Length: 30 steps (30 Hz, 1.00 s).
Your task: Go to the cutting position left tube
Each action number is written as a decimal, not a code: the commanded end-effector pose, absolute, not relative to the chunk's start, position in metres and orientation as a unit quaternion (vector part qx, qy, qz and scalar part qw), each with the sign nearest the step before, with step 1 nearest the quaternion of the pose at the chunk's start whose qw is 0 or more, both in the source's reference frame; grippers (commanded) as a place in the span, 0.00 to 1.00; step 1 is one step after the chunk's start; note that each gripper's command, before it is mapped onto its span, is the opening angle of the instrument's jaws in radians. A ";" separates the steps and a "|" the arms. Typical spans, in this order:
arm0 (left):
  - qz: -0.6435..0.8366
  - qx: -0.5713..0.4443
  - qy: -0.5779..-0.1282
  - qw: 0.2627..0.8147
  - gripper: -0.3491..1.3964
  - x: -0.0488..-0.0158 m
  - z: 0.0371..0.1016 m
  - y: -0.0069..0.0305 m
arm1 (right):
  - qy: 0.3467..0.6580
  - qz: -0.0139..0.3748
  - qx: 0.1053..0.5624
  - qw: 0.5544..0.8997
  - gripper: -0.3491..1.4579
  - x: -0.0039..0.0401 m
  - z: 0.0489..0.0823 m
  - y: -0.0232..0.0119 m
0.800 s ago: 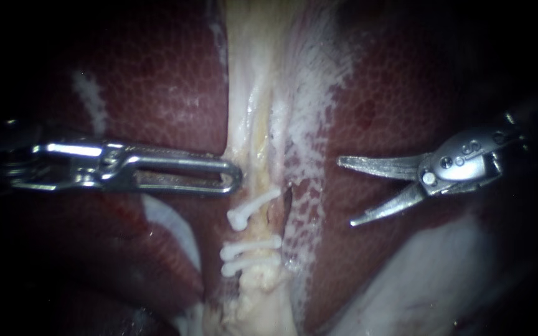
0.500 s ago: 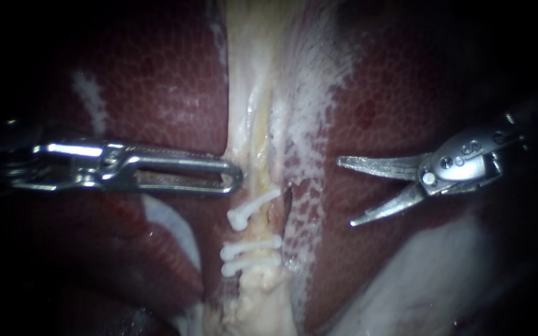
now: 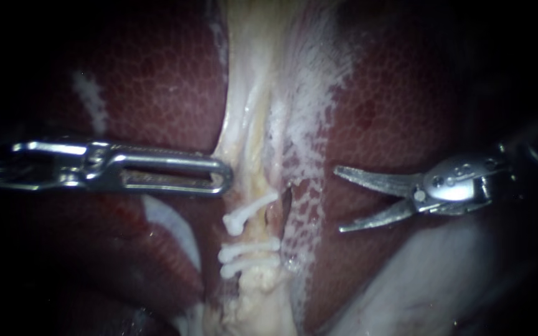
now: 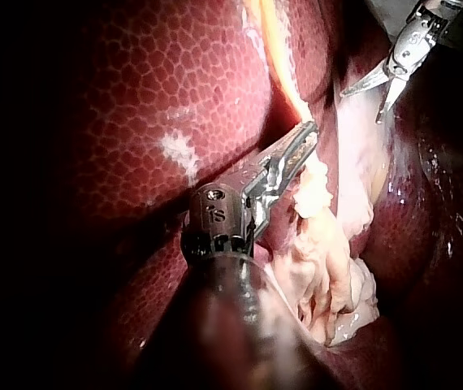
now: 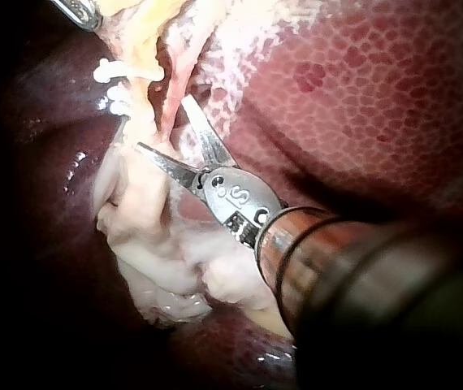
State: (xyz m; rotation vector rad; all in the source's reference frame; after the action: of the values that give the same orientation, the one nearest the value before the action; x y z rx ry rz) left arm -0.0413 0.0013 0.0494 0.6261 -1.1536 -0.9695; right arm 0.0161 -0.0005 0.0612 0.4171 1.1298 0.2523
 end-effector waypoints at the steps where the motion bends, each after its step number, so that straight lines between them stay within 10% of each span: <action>1: -0.434 0.279 -0.517 0.683 0.00 -0.0410 0.0491 0.0015 | 0.528 0.117 0.203 0.816 0.88 0.0162 0.0614 -0.0007; 30: -0.439 0.273 -0.525 0.676 0.00 -0.0386 0.0463 0.0026 | 0.514 0.097 0.335 0.784 0.56 0.0244 0.0635 -0.0022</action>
State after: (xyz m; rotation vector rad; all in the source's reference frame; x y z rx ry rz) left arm -0.0386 0.0026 0.0463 0.6128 -1.1778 -0.9878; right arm 0.0245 -0.0021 0.0636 0.7248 1.1074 0.2067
